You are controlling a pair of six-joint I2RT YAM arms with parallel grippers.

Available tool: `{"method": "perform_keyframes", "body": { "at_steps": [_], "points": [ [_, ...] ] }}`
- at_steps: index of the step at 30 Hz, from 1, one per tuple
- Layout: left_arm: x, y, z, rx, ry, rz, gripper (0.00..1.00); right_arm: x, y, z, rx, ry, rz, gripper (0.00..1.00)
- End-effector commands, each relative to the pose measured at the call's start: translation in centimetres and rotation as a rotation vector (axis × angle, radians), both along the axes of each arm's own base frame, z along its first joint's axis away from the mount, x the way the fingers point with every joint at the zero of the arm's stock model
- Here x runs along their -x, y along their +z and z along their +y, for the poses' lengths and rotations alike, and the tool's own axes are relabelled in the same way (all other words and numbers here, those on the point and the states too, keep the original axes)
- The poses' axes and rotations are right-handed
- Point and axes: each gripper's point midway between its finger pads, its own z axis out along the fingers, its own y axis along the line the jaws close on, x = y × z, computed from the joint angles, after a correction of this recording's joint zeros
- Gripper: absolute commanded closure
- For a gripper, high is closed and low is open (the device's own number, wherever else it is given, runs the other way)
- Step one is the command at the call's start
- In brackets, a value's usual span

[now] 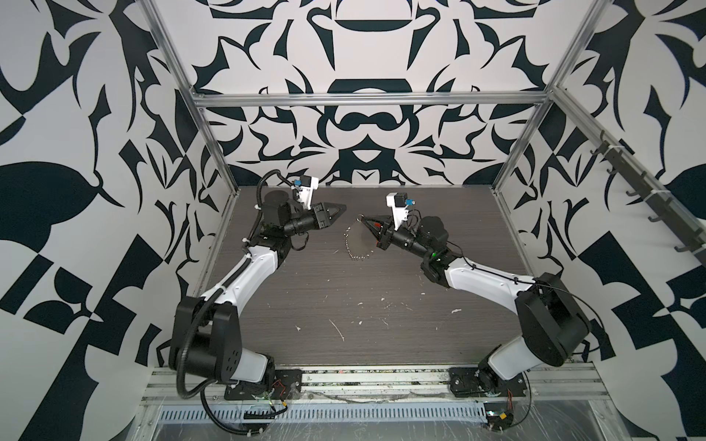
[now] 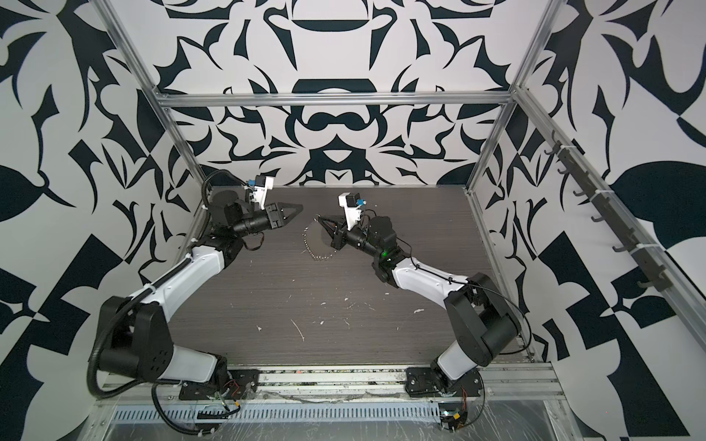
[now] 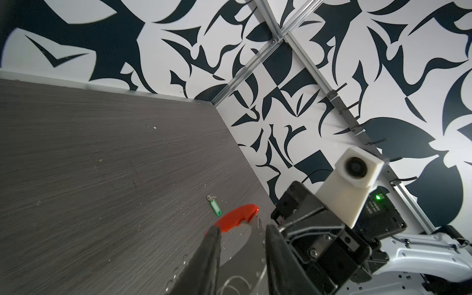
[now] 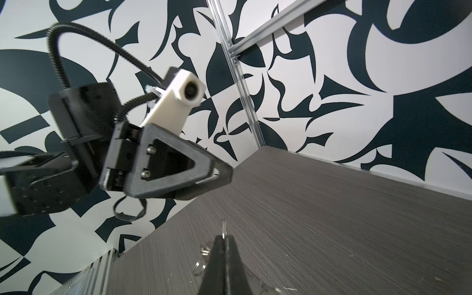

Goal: Attach keys to a key ring
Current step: Pass the keyring.

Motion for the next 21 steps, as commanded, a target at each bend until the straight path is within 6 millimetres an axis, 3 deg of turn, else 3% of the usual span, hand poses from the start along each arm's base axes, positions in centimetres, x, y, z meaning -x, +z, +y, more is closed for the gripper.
{"method": "perform_keyframes", "body": {
  "at_steps": [1,6,11,21],
  "points": [
    [0.2,0.9,-1.1,0.093,-0.093,0.009,0.67,0.1,4.1,-0.5,-0.081,-0.020,-0.104,1.00],
    [1.6,1.7,-2.2,0.187,-0.138,-0.010,0.68,-0.6,4.2,-1.0,-0.070,-0.077,-0.114,1.00],
    [2.7,2.6,-2.0,0.224,-0.138,-0.029,0.68,-0.9,4.6,-1.5,-0.099,-0.110,-0.118,1.00],
    [3.5,2.3,-4.5,0.259,-0.184,-0.017,0.70,-1.2,5.0,-1.3,-0.172,-0.096,-0.096,1.00]
  ]
}}
